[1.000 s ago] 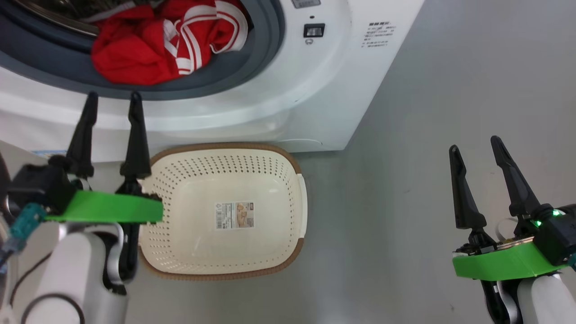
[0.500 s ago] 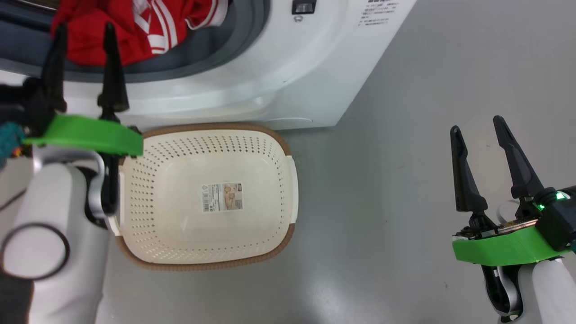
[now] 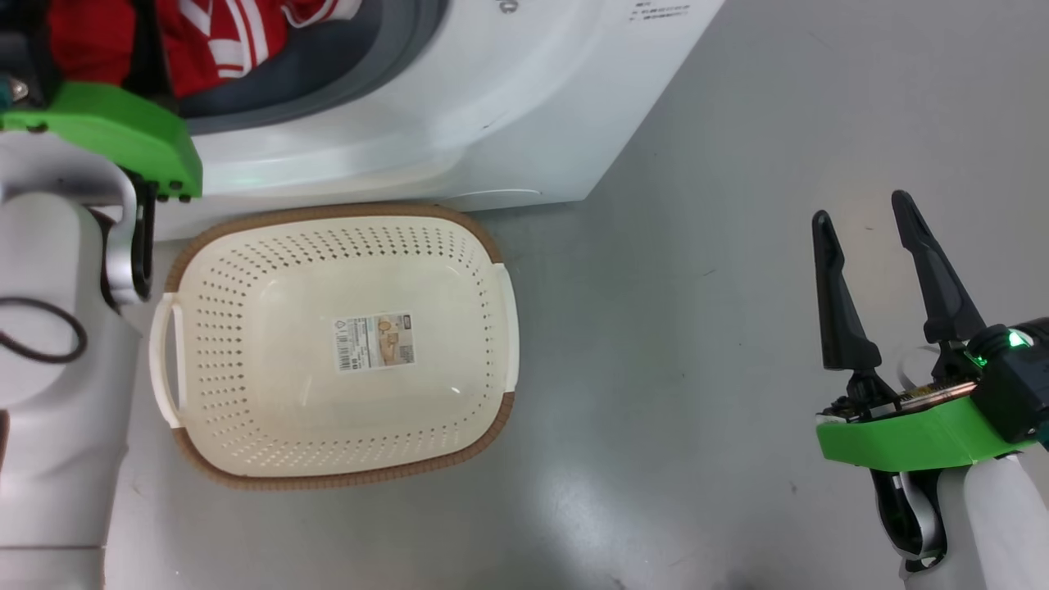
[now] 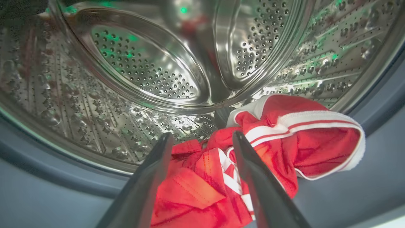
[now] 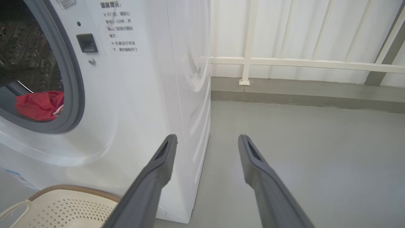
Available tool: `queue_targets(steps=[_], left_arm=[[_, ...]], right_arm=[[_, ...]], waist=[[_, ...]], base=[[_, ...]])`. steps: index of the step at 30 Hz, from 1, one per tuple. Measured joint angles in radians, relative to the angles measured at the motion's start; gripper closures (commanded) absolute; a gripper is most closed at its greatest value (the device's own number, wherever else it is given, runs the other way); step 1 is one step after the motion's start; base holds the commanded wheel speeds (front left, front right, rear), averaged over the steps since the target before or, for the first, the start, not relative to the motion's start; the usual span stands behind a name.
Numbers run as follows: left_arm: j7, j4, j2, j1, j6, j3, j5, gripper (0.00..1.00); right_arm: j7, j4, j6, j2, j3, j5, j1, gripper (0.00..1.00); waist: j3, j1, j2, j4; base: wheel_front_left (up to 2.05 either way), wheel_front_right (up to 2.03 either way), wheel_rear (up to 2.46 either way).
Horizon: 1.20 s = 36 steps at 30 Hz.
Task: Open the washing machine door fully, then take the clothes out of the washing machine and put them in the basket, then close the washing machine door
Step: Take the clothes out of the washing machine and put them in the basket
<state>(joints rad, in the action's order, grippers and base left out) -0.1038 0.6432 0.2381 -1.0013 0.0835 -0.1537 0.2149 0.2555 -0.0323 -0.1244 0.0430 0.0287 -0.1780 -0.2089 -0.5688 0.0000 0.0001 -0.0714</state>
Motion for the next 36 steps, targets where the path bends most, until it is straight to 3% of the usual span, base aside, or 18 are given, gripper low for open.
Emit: queue_targets(steps=[10,25,36], left_arm=[[0.065,0.149,0.032,-0.07,0.005,-0.027,-0.03,0.0],[0.17,0.34,0.048,-0.14,-0.024,-0.05,-0.014,0.0],[0.244,0.419,0.05,-0.176,-0.021,-0.06,-0.008,0.0]], right_arm=[[0.0,0.011,0.0,0.0,-0.011,-0.024,-0.006,0.0],[0.0,0.021,0.0,0.0,-0.043,-0.049,-0.021,0.0],[0.0,0.027,0.0,0.0,-0.071,-0.061,-0.021,0.0]], waist=[[-0.012,0.0,-0.0001,-0.032],[-0.006,0.0,0.0,-0.058],[0.003,0.0,0.0,-0.078]], base=[[0.0,0.0,0.0],[0.0,0.0,0.0],[0.0,0.0,0.0]])
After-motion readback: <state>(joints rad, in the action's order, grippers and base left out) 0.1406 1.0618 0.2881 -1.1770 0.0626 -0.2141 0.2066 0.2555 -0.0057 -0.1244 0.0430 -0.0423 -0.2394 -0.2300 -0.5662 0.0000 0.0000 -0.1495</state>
